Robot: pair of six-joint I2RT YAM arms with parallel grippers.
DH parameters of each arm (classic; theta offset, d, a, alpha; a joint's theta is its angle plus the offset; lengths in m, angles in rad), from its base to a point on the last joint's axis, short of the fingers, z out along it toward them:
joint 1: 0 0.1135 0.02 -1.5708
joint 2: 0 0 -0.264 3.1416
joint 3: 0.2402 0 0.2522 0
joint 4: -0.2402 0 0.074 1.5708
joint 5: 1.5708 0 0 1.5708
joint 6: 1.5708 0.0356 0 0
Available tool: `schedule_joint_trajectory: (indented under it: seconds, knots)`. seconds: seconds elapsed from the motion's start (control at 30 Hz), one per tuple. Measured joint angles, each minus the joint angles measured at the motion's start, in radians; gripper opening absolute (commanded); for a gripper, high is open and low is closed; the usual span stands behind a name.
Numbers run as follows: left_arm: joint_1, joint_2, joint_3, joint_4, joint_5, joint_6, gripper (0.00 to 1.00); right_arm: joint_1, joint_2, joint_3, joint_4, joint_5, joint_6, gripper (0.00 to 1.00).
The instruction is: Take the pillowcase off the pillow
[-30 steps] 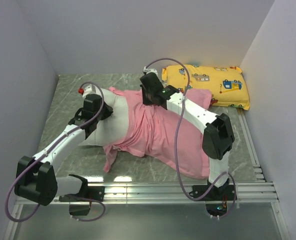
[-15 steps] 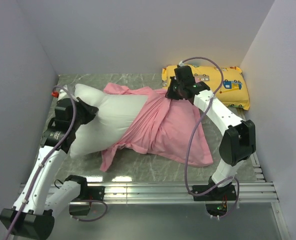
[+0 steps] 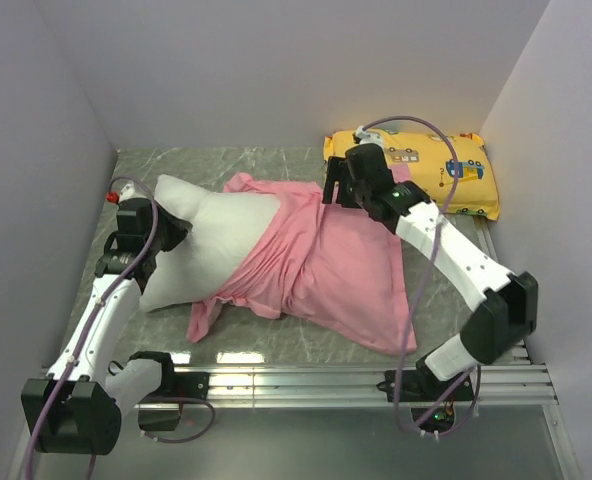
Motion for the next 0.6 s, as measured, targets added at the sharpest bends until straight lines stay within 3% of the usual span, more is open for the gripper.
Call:
schedule_joint_trajectory:
  seconds: [0.23, 0.37, 0.47, 0.6]
  knots:
    - [0.025, 0.013, -0.004, 0.01, -0.07, 0.001, 0.01, 0.211, -0.303, -0.12, -0.014, 0.216, -0.016, 0.83]
    - [0.026, 0.024, -0.006, 0.024, -0.074, 0.001, 0.01, 0.347, -0.429, -0.241, -0.005, 0.251, 0.008, 0.83]
    - [0.026, 0.026, -0.013, 0.034, -0.074, 0.001, 0.01, 0.48, -0.454, -0.344, 0.01, 0.258, 0.048, 0.83]
    - [0.026, 0.026, -0.018, 0.045, -0.073, -0.002, 0.01, 0.715, -0.351, -0.41, 0.032, 0.273, 0.127, 0.83]
